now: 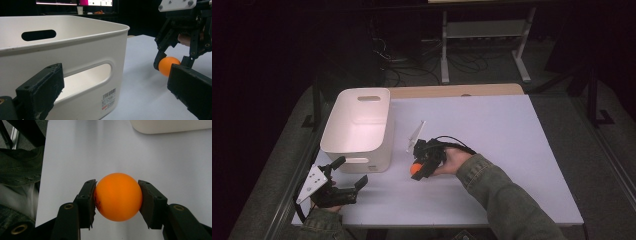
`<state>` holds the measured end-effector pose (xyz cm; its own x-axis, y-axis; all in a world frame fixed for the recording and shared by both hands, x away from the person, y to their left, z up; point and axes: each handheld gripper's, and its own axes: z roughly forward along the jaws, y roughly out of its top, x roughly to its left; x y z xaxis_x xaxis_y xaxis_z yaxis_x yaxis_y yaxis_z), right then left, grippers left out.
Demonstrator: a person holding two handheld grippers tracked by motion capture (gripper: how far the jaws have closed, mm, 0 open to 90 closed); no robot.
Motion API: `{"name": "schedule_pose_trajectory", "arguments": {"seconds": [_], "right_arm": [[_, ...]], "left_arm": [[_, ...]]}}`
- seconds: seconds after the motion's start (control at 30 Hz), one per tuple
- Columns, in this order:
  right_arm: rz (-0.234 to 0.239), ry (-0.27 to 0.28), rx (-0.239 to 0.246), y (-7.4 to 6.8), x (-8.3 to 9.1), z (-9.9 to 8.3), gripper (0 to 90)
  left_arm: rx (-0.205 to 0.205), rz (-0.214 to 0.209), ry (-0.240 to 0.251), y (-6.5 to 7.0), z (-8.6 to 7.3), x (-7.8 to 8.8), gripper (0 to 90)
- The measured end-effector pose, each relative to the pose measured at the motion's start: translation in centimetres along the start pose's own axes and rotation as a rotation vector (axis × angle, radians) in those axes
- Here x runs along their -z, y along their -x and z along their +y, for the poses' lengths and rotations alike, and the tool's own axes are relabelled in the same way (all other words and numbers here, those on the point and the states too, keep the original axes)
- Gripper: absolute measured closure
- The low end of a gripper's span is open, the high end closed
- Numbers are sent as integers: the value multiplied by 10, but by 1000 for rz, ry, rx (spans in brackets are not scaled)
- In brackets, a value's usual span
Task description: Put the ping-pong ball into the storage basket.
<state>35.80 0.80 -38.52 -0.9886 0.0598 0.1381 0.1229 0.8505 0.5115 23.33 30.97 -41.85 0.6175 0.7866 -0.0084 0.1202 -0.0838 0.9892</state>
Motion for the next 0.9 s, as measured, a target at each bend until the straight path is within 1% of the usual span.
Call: {"name": "schedule_pose_trajectory", "arguments": {"seconds": [0.4,0.47,0.57,0.73,0.9], "right_arm": [[-17,8,5,0,12,5,496],[-14,10,4,0,14,6,496],[-20,12,15,-1,18,9,496],[-22,14,13,0,22,12,496],[-29,22,21,0,27,15,496]], "left_arm": [[-2,0,-2,0,0,0,3],[-2,1,-2,0,0,0,2],[-2,1,-1,0,0,0,2],[-2,-3,1,0,0,0,2],[-1,-2,-1,0,0,0,3]]}}
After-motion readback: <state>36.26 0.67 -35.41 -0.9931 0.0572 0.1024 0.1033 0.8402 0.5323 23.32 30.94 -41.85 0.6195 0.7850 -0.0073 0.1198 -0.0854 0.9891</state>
